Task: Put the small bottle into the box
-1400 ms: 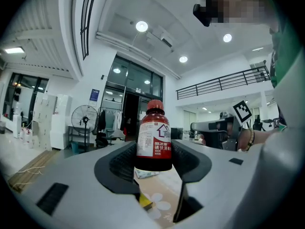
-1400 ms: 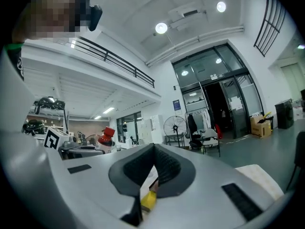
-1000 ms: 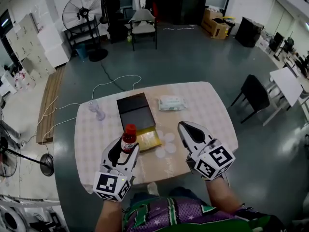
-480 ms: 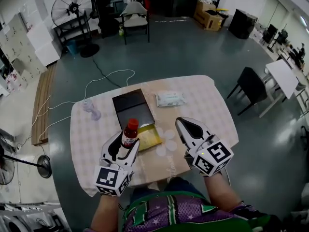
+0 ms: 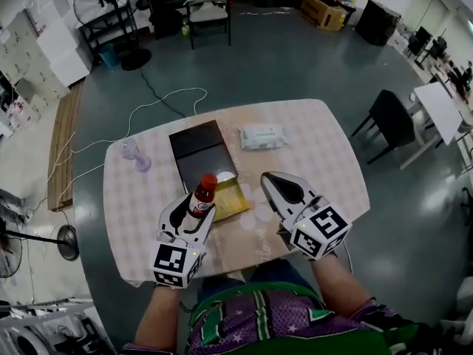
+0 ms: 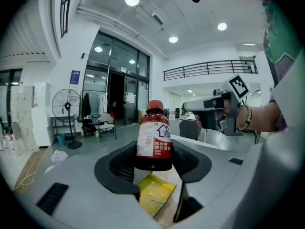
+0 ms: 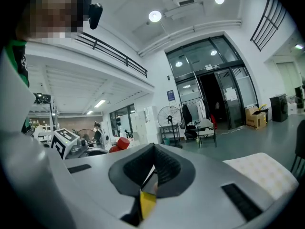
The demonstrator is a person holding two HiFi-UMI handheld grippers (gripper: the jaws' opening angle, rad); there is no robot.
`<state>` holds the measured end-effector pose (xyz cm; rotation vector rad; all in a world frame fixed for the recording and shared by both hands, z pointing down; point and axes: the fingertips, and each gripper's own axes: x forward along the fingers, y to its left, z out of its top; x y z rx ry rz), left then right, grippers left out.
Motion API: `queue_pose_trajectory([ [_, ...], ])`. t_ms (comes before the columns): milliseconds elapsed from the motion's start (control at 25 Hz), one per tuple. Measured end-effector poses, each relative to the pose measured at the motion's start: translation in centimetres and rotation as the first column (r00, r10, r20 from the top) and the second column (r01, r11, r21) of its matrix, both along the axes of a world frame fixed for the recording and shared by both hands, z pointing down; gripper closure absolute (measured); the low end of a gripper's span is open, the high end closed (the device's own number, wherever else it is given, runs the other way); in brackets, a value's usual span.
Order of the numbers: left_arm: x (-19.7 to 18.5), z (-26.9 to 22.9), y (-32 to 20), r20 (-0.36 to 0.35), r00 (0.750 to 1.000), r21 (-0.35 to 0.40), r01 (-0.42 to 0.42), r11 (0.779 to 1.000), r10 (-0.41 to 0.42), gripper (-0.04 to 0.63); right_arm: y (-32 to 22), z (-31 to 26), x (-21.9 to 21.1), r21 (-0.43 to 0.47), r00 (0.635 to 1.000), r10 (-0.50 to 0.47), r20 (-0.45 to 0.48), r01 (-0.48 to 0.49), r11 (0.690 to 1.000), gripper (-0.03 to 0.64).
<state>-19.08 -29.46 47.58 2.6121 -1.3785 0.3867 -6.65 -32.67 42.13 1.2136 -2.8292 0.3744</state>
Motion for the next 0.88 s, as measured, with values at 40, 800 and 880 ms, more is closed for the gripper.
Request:
queue_pose_trajectory([
  [40, 0.1, 0.4, -0.1, 0.005, 1.000, -0.005, -0.002, 1.000, 0.002, 0.353, -0.1, 0.4, -0.1, -0.007, 1.000, -0.005, -0.003, 0.005, 1.000, 0.611],
  [800, 1.6, 8.2, -2.6, 0.079, 0.995, -0.145, -0.050, 0.988, 0.062, 0.353, -2.4, 7.6, 0.0, -0.115, 0.999, -0.017, -0.038, 0.012, 0.993, 0.611],
  [880, 1.9, 8.9, -2.8, 0.096, 0.993, -0.158, -0.056, 0.986, 0.071, 0.353, -2.6, 8.0, 0.0, -0.115, 0.999, -0.021, -0.041, 0.016, 0.993, 0.611],
])
